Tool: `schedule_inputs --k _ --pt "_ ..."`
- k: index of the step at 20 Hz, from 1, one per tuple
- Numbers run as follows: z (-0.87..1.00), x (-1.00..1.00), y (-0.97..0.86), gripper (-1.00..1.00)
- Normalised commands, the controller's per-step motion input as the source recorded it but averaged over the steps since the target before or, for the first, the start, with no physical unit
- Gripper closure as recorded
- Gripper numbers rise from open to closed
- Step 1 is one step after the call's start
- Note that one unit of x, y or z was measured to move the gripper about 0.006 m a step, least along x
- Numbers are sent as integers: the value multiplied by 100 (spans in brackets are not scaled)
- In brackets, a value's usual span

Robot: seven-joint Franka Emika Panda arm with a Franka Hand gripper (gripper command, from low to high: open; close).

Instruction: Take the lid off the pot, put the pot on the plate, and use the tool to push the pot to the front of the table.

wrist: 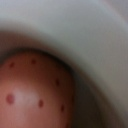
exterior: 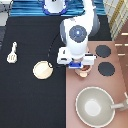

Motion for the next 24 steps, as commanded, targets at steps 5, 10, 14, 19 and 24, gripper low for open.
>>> schedule_inputs --k 5,10,14,19,24 --pt "-17 8 0 100" --pt "-11 0 0 100" --pt "-8 0 0 100" --pt "-3 0 0 100" --pt "0 0 0 100"
